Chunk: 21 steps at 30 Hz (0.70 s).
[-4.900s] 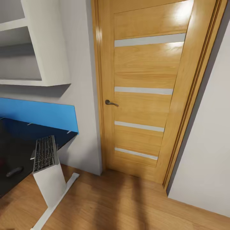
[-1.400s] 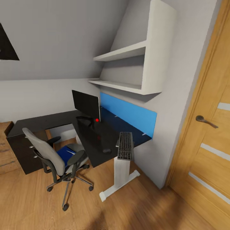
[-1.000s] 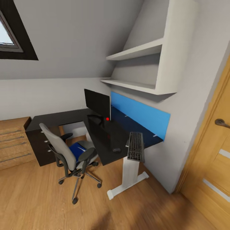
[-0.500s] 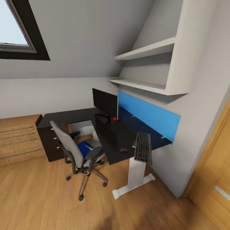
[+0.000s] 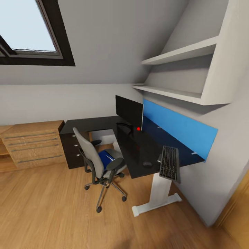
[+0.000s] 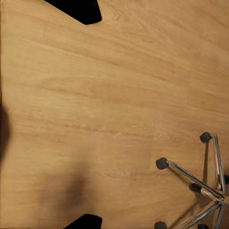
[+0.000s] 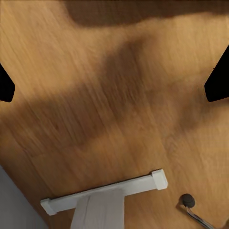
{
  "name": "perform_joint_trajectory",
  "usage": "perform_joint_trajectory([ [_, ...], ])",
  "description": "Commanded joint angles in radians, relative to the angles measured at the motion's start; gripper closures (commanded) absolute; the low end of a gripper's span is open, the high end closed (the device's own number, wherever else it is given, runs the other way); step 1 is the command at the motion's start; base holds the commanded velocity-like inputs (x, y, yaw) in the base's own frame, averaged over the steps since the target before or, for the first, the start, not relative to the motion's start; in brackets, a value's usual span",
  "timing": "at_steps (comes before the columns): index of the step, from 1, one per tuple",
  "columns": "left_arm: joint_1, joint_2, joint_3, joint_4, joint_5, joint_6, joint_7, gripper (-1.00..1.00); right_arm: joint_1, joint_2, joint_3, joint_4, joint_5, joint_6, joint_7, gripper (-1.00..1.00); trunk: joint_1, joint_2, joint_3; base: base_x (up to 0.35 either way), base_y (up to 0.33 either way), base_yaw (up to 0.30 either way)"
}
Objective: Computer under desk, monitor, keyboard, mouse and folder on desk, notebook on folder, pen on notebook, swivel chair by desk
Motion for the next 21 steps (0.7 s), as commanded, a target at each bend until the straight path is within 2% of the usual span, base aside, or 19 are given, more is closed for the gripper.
perform_joint_trajectory([
  [1, -0.001, -0.002, 0.004, 0.000, -0.001, -0.002, 0.000, -1.00, 0.000, 0.000, 0.001, 0.000, 0.001, -0.002, -0.004, -1.00, 0.004, -0.008, -0.004, 0.000, 0.000, 0.283],
  [14, -0.001, 0.001, 0.008, 0.000, 0.002, 0.005, 0.019, -1.00, 0.000, 0.000, 0.001, 0.000, 0.001, -0.001, -0.004, -1.00, 0.054, -0.099, -0.045, 0.000, 0.000, 0.283],
  [16, -0.001, 0.001, 0.009, -0.001, 0.003, 0.006, 0.144, -1.00, 0.000, 0.000, 0.001, 0.000, 0.001, -0.001, -0.004, -1.00, 0.061, -0.113, -0.051, 0.000, 0.000, 0.283],
  [21, -0.001, -0.003, 0.007, -0.002, -0.002, 0.006, 0.259, -1.00, 0.000, 0.000, 0.001, -0.001, 0.001, -0.002, -0.004, -1.00, 0.081, -0.148, -0.068, 0.000, 0.000, 0.262],
])
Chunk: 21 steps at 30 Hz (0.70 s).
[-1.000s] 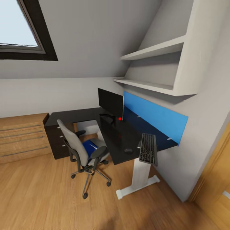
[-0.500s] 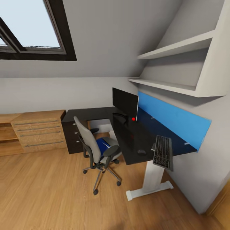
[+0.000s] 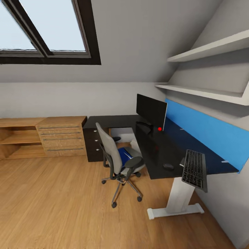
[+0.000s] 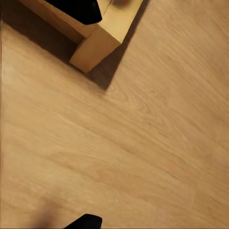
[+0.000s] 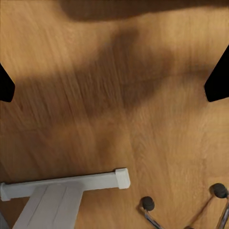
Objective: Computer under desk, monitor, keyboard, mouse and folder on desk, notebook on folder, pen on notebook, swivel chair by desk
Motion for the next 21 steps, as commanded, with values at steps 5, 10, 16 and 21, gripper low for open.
perform_joint_trajectory([
  [5, -0.001, -0.003, 0.003, 0.000, -0.003, -0.003, 0.045, -1.00, 0.000, 0.000, 0.001, 0.000, 0.001, -0.004, -0.003, -1.00, 0.019, -0.036, -0.019, 0.000, 0.000, 0.107],
  [10, -0.001, -0.012, 0.002, 0.000, -0.003, -0.003, 0.052, -1.00, 0.000, -0.001, 0.001, -0.001, 0.001, -0.004, -0.003, -1.00, 0.038, -0.071, -0.035, 0.000, 0.000, 0.011],
  [16, -0.001, -0.011, 0.000, 0.000, -0.003, 0.004, 0.051, -1.00, 0.000, -0.001, 0.001, -0.002, 0.001, -0.004, -0.003, -1.00, 0.061, -0.113, -0.054, 0.000, 0.000, 0.000],
  [21, -0.001, -0.011, 0.000, -0.001, -0.006, 0.077, 0.050, -1.00, 0.000, -0.001, 0.001, 0.000, 0.001, -0.004, -0.003, -1.00, 0.081, -0.148, -0.069, 0.000, 0.000, 0.000],
])
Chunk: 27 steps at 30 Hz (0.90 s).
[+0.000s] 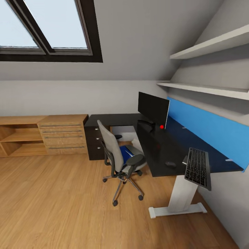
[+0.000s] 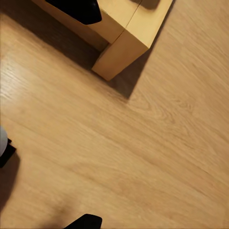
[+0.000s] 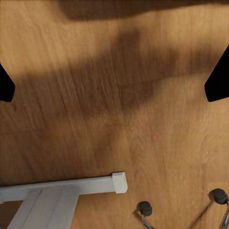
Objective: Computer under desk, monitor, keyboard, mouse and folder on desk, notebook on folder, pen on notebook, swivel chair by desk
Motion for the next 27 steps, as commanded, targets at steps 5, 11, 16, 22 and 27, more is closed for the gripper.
perform_joint_trajectory([
  [5, 0.000, 0.000, 0.003, 0.000, -0.002, -0.002, 0.001, -1.00, -0.001, 0.000, 0.001, 0.002, 0.001, -0.002, -0.004, -1.00, 0.019, -0.036, -0.017, 0.000, 0.000, 0.000],
  [11, 0.000, 0.000, 0.003, -0.001, -0.002, -0.001, 0.002, -1.00, -0.001, 0.000, 0.001, 0.002, 0.001, -0.002, -0.004, -1.00, 0.042, -0.078, -0.036, 0.000, 0.000, 0.000],
  [16, 0.000, 0.000, 0.003, -0.003, -0.001, -0.002, 0.003, -1.00, -0.001, 0.000, 0.001, 0.002, 0.001, -0.002, -0.004, -1.00, 0.061, -0.113, -0.051, 0.000, 0.000, 0.000],
  [22, 0.000, 0.000, 0.003, -0.004, -0.001, -0.002, 0.003, -1.00, -0.001, 0.000, 0.001, 0.001, 0.001, -0.002, -0.004, -1.00, 0.084, -0.155, -0.070, 0.000, 0.000, 0.000],
  [27, 0.000, 0.000, 0.003, -0.004, -0.001, -0.002, 0.003, -1.00, -0.001, 0.000, 0.001, 0.001, 0.001, -0.002, -0.004, -1.00, 0.104, -0.190, -0.086, 0.000, 0.000, 0.000],
])
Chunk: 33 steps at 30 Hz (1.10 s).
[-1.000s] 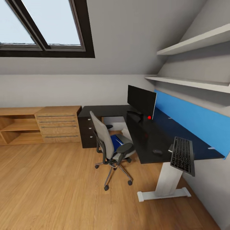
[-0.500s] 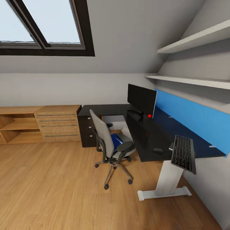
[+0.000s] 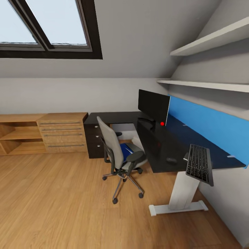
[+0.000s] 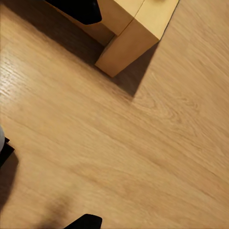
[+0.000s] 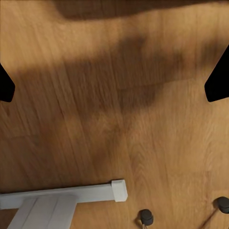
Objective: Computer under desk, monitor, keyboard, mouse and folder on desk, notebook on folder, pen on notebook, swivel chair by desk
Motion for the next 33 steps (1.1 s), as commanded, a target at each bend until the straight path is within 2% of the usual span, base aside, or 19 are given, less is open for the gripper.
perform_joint_trajectory([
  [1, 0.000, 0.000, 0.003, 0.000, -0.002, -0.002, 0.002, -1.00, -0.001, 0.000, 0.001, 0.000, 0.001, -0.002, -0.004, -1.00, 0.004, -0.008, -0.004, 0.000, 0.000, 0.000],
  [33, 0.000, -0.001, 0.003, 0.000, -0.003, -0.002, 0.000, -1.00, -0.001, 0.000, 0.001, 0.001, 0.001, -0.002, -0.004, -1.00, 0.127, -0.232, -0.105, 0.000, 0.000, 0.000],
])
